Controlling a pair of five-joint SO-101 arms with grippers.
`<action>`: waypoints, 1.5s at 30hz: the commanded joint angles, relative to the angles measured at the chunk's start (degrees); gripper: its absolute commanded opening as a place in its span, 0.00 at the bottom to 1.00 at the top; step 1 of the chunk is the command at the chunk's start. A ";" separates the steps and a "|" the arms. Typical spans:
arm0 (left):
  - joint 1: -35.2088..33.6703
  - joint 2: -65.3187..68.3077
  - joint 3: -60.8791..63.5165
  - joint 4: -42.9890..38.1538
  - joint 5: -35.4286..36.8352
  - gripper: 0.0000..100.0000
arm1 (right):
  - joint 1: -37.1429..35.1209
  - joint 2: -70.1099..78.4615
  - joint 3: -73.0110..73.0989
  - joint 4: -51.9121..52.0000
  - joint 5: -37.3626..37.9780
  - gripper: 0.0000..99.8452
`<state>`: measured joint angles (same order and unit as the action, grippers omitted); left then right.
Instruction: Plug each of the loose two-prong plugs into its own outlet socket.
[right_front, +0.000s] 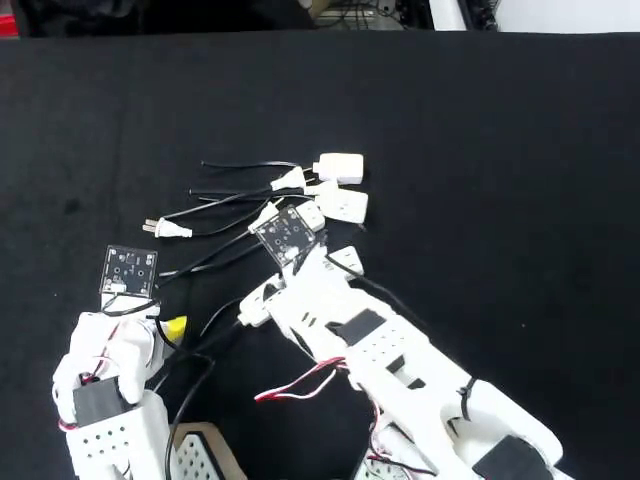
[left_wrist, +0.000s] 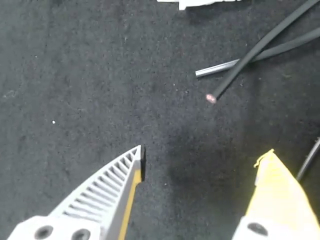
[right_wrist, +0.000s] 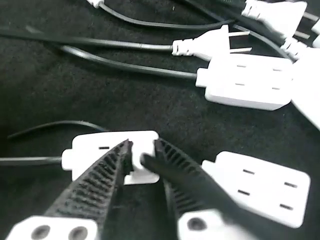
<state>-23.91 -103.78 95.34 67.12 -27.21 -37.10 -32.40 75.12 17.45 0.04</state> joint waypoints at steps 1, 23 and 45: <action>0.75 -0.53 -0.75 0.53 -0.26 0.35 | 0.35 -0.66 -3.38 2.90 -0.09 0.20; 16.31 -0.53 -4.00 0.70 0.26 0.35 | -0.18 -0.66 -35.21 69.36 32.26 0.28; 45.23 16.97 -5.23 -21.71 8.62 0.35 | 24.44 -20.79 -36.88 80.70 50.81 0.28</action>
<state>20.40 -93.49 93.67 49.45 -19.30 -13.63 -50.07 41.19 97.71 50.59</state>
